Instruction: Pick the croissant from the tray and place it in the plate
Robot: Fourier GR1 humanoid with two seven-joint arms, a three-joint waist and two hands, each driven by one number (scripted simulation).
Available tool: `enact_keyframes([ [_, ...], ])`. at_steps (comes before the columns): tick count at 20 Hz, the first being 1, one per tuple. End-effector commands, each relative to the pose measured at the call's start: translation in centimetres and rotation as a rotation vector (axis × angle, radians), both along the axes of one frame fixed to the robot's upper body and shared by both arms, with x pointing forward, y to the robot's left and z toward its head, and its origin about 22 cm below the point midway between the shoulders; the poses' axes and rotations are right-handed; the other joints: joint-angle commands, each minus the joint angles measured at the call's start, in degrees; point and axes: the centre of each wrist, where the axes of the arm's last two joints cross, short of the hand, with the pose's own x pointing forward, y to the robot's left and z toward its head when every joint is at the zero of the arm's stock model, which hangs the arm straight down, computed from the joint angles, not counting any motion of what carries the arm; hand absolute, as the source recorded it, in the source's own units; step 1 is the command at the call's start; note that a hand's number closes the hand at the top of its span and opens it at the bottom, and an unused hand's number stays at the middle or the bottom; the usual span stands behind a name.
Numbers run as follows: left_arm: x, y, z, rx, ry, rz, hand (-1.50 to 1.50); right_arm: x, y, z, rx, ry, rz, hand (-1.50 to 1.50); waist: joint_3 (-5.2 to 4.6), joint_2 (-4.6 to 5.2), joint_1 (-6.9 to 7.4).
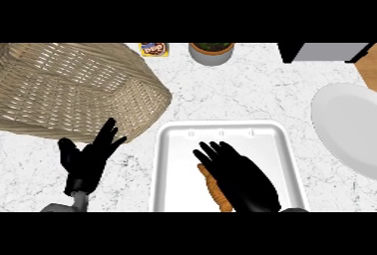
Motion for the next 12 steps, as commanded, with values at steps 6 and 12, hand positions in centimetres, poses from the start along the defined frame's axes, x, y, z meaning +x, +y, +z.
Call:
enact_keyframes([
  [6,0.8,-0.1,-1.2,-0.01,0.062,-0.001,0.0,-1.4,0.7,-3.1,-0.039,-0.045,-0.017,-1.5,-0.27,0.32,-0.22],
  [12,-1.3,-0.3,-0.9,-0.003,0.062,-0.013,0.0,-0.3,-0.3,-2.3,-0.133,-0.066,-0.061,-1.5,-0.26,0.26,-0.05],
])
